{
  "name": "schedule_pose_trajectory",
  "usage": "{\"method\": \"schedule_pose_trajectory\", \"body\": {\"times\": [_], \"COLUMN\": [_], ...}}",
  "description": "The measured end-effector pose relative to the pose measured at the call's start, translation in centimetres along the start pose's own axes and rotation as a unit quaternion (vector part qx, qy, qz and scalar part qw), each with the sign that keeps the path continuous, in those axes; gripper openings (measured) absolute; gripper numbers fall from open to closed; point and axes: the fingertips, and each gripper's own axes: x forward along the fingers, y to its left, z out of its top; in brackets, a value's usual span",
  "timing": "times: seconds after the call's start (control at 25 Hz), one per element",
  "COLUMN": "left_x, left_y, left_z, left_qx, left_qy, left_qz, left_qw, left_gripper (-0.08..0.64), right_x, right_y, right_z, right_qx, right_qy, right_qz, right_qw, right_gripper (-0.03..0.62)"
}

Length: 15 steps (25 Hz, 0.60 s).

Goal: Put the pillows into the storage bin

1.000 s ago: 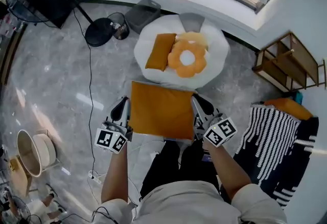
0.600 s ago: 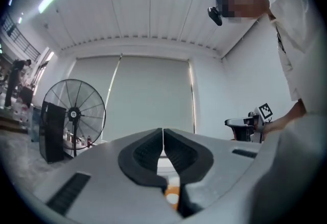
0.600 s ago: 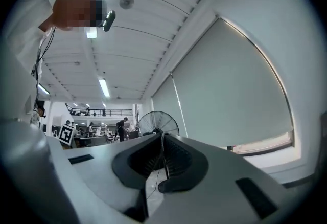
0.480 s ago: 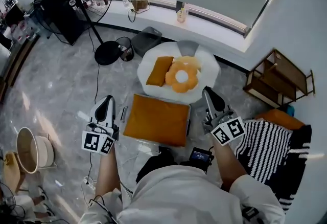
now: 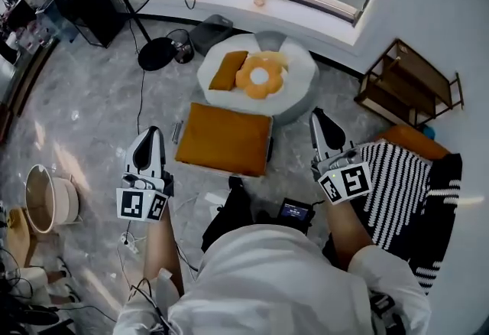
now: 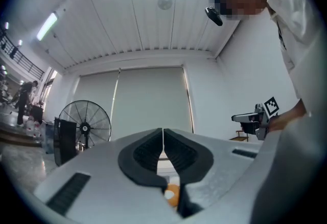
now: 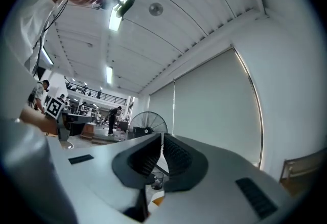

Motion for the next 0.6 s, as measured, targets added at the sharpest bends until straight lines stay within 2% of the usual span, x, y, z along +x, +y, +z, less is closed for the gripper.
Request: {"method": "schedule_pose_trajectory", "body": {"times": [0.28, 0.44, 0.6], "left_x": [-5.8, -7.6, -8.1], "left_y": [-5.8, -6.5, -6.5], "left_z": [-2.0, -4.2, -5.2], "left_qx": [-0.005, -0.005, -0.009], "left_qy": [0.046, 0.08, 0.089], "left_qz": [0.001, 0.006, 0.002], "left_qw": [0.9989, 0.9967, 0.996], "left_gripper": [0.014, 0.014, 0.014], "right_x": [-7.7, -9.3, -10.1], "right_y": [0.7, 1.6, 2.2], "right_z": [-0.8, -1.8, -4.1], "right_qx": [0.026, 0.023, 0.047], "right_qy": [0.014, 0.025, 0.04], "right_qz": [-0.01, -0.017, -0.022], "right_qw": [1.0, 0.999, 0.998], "right_gripper": [0.04, 0.04, 0.04]}}
